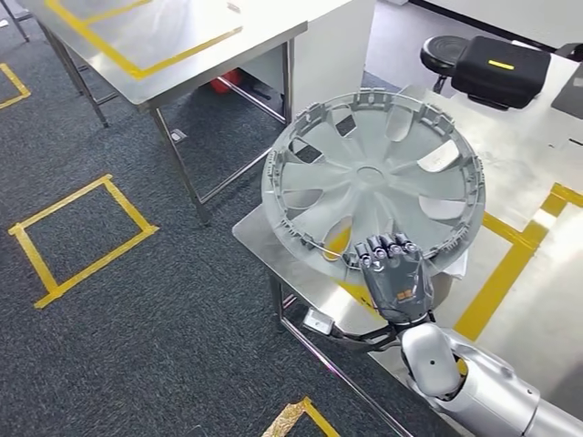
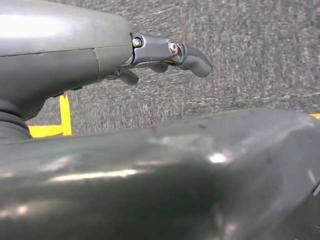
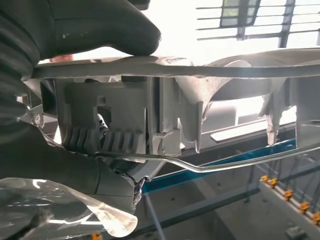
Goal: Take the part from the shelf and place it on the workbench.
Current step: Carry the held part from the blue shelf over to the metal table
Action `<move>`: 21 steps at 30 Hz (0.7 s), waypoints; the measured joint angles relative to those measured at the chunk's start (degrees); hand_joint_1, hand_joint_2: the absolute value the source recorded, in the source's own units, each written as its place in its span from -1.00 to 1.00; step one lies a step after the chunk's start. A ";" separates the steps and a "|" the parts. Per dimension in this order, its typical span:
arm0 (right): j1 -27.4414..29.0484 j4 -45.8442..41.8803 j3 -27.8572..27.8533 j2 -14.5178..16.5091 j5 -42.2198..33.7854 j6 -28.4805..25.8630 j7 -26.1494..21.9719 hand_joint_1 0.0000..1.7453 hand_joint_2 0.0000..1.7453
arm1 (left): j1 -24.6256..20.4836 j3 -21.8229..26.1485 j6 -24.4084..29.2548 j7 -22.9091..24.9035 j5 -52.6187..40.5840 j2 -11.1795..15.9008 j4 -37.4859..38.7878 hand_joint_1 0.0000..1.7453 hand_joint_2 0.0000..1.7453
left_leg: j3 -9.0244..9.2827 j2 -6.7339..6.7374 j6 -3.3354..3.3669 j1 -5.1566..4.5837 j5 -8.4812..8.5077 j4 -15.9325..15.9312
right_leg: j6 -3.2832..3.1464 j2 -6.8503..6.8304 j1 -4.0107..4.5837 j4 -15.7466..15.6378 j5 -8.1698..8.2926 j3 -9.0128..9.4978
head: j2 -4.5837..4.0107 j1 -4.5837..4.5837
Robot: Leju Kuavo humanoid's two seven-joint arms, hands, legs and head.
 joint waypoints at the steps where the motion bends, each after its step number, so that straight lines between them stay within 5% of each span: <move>1: 0.00 -0.03 0.00 -0.01 0.01 0.00 0.00 1.00 1.00 | -0.01 -0.01 0.01 0.00 0.00 0.01 0.00 -1.00 -1.00 | 0.12 0.49 -0.25 -0.11 -0.06 -0.03 | -0.45 0.58 0.13 -0.04 0.06 0.12 | 0.00 -0.04; 2: 0.01 -0.06 0.01 -0.02 0.01 0.00 0.00 1.00 1.00 | -0.04 -0.01 0.01 0.00 0.00 0.01 0.00 -1.00 -1.00 | 0.30 0.92 -0.52 -0.04 -0.15 -0.10 | -0.80 1.22 0.16 -0.05 0.12 0.08 | 0.00 -0.08; 4: 0.03 -0.06 -0.02 -0.04 -0.02 0.01 0.00 1.00 1.00 | -0.10 -0.01 0.02 0.00 0.00 -0.02 0.00 -1.00 -1.00 | 0.06 -0.37 -1.12 0.23 -1.40 1.15 | -1.44 2.38 -0.01 -0.19 0.28 0.15 | 0.00 -0.16; 6: -0.01 -0.06 -0.01 -0.02 -0.02 0.02 0.00 1.00 1.00 | -0.06 -0.02 0.02 -0.01 0.00 -0.03 0.00 -1.00 -1.00 | -2.20 -3.12 -1.39 0.44 -4.63 6.58 | -1.93 3.54 -0.18 -0.29 0.41 0.26 | 0.00 -0.33; 8: 0.00 -0.06 0.05 0.01 0.01 0.02 0.00 1.00 1.00 | 0.11 -0.02 -0.01 0.00 -0.01 -0.08 0.00 -1.00 -1.00 | -5.61 -4.24 -1.29 0.47 -7.65 13.84 | -2.14 4.85 -0.05 -0.28 0.45 0.27 | 0.00 -0.38; 10: 0.04 -0.06 0.07 0.01 0.01 0.02 0.00 1.00 1.00 | 0.24 -0.02 -0.03 0.00 -0.02 -0.11 0.00 -1.00 -1.00 | -7.02 -4.49 -0.99 0.43 -7.28 16.15 | -2.20 6.38 0.14 -0.26 0.49 0.29 | 0.00 -0.38; 12: 0.07 -0.06 0.07 0.01 -0.01 0.02 0.00 1.00 1.00 | 0.20 -0.02 -0.03 0.00 -0.02 -0.06 0.00 -1.00 -1.00 | -4.84 -5.54 -0.46 0.37 -3.29 10.69 | -2.17 7.97 0.20 -0.21 0.53 0.37 | 0.00 -0.38; 13: 0.06 -0.06 0.07 0.01 -0.01 0.02 0.00 1.00 1.00 | 0.16 -0.02 -0.03 -0.01 -0.02 -0.01 0.01 -1.00 -1.00 | -3.21 -7.18 -0.16 0.43 -1.44 6.94 | -2.09 8.61 0.15 -0.17 0.56 0.31 | 0.00 -0.35; 16: -0.03 -0.07 0.05 0.02 0.01 0.02 0.00 1.00 1.00 | 0.15 -0.02 -0.02 0.01 -0.02 0.10 0.06 -1.00 -1.00 | -0.79 -10.58 0.06 0.50 0.16 0.89 | -1.29 10.52 -0.26 0.03 0.92 -0.47 | 0.00 -0.31; 18: 0.12 -0.08 0.04 -0.02 -0.01 0.02 0.00 1.00 1.00 | 0.12 -0.02 -0.01 0.03 -0.02 0.10 0.06 -1.00 -1.00 | -0.56 -9.40 0.24 0.40 0.38 0.24 | -0.59 11.37 -0.53 -0.03 1.16 -1.09 | 0.00 -0.34; 21: 0.06 -0.08 0.01 -0.11 -0.02 0.01 0.00 1.00 1.00 | 0.05 -0.01 0.03 -0.01 -0.01 0.09 0.05 -1.00 -1.00 | -0.13 -7.00 1.02 0.57 0.86 -0.66 | -0.01 7.24 -0.26 4.57 -1.68 -3.80 | 0.00 -0.05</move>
